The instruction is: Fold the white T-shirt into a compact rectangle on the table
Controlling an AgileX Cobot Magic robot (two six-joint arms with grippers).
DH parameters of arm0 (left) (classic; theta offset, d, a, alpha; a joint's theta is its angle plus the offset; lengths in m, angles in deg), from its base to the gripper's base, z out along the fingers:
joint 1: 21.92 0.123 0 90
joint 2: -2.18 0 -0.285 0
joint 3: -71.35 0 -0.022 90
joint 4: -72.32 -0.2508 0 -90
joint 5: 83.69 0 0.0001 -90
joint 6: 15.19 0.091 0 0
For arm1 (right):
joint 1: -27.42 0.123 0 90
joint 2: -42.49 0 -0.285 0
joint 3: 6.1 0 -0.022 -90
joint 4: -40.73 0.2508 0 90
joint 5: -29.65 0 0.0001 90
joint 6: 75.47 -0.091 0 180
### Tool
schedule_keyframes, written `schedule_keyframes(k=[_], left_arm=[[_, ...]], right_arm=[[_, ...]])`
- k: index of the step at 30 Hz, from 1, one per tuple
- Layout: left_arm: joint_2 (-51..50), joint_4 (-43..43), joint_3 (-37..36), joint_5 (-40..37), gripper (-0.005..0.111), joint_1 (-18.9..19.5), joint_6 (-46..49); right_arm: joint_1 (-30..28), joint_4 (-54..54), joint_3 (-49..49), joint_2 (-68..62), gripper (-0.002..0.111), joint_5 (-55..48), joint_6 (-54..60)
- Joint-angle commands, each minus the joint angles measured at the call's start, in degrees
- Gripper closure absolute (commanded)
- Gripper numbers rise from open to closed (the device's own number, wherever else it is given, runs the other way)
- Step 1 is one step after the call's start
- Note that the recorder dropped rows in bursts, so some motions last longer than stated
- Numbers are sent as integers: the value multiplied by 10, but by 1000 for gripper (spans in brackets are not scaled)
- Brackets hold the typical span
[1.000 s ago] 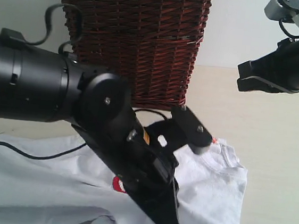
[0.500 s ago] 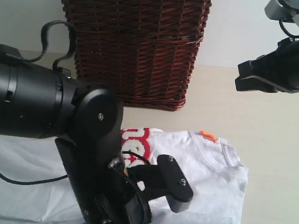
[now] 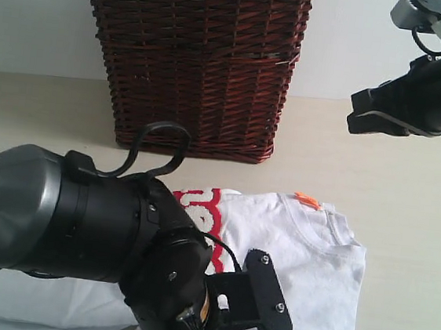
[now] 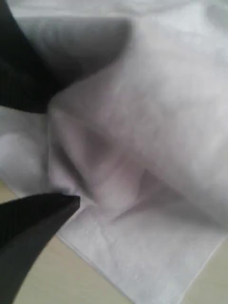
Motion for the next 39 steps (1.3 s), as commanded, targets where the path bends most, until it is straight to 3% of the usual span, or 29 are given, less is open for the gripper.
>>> schedule_keyframes(k=[1, 2, 6, 15, 25, 31, 39], left_arm=[[0, -4, -3, -39, 95, 0, 1], [2, -4, -3, -52, 106, 0, 1], [27, 13, -3, -61, 106, 0, 3], [112, 106, -3, -253, 107, 0, 165], [112, 87, -3, -261, 107, 0, 163], [115, 83, -3, -303, 93, 0, 166], [147, 86, -3, -262, 78, 8, 165]], right_arm=[[0, -3, 5, -1, 91, 4, 1], [0, -3, 5, -1, 91, 4, 1], [0, -3, 5, -1, 91, 3, 1], [0, -3, 5, -1, 91, 3, 1], [0, -3, 5, -1, 91, -3, 1], [0, -3, 5, -1, 91, 1, 1], [0, -3, 5, -1, 91, 1, 1]])
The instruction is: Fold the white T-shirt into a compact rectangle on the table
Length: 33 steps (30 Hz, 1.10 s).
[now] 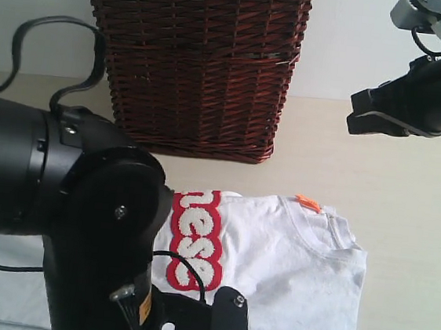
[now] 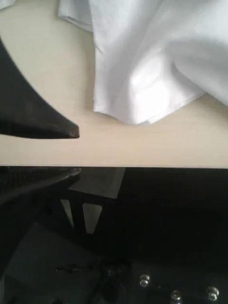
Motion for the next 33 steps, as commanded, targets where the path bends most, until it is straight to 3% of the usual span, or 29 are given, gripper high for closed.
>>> schedule_keyframes(k=[1, 5, 9, 13, 19, 24, 33], left_arm=[[37, 1, -3, 50, 77, 14, -10], [65, -53, -3, 168, 77, 66, -124], [59, -87, -8, 230, 81, 174, -220], [23, -89, -28, 249, 106, 276, -244], [-14, -65, -60, 269, 107, 409, -289], [-43, 25, -74, 285, 107, 444, -190], [-150, 18, -74, 510, 107, 450, -198]], right_arm=[[0, -3, 5, -1, 91, 2, 1], [0, -3, 5, -2, 91, -1, 1], [0, -5, 5, -18, 95, -16, -10], [0, -5, 5, -61, 108, -24, -14], [0, -5, 14, -124, 108, -32, -5], [0, -4, 53, -162, 108, -79, -5], [0, -2, 58, -164, 108, -67, -5]])
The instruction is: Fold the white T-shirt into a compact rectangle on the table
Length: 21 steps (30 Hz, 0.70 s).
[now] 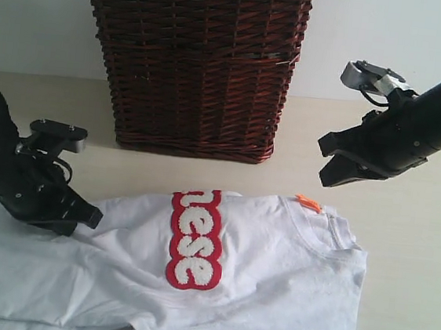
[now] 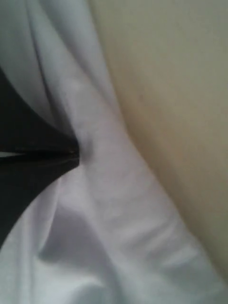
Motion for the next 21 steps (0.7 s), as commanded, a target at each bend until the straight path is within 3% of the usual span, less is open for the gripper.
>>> schedule_keyframes(k=[1, 8, 15, 21], left_arm=[[-48, 8, -2, 118, 107, 3, 3], [-65, 8, -2, 196, 107, 3, 7], [-43, 34, -2, 124, 107, -3, 5], [36, 51, -2, 94, 107, -15, 6]], right_arm=[[0, 1, 4, -1, 108, 21, 4], [0, 1, 4, -2, 108, 49, 16], [2, 4, 4, -51, 108, 31, 28], [37, -1, 4, -104, 108, 54, 29]])
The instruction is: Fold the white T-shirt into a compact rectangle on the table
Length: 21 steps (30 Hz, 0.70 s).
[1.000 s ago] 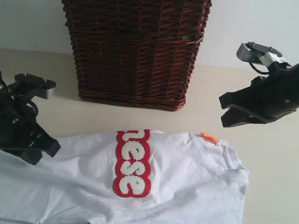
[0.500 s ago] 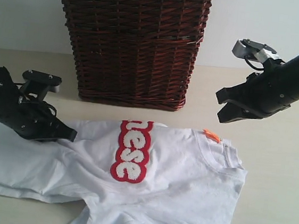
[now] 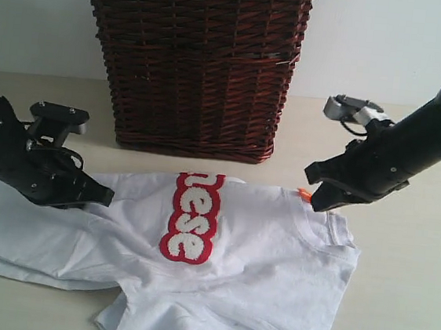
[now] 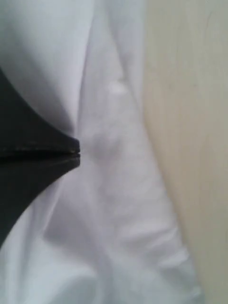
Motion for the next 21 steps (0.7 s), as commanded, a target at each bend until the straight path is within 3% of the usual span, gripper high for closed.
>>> schedule_keyframes(k=[1, 5, 13, 17, 21], left_arm=[[69, 14, -4, -39, 107, -8, 2], [116, -1, -4, -60, 107, 11, 3], [107, -37, -7, -157, 107, 92, -6], [77, -50, -14, -181, 107, 127, -22], [46, -72, -17, -197, 107, 136, -44]], right_arm=[[29, -5, 4, -27, 108, 28, 7], [44, -55, 4, -51, 108, 63, -23], [37, -277, 4, -77, 108, 104, -248], [35, -287, 4, -77, 108, 107, -265], [35, -287, 4, -77, 108, 105, -265]])
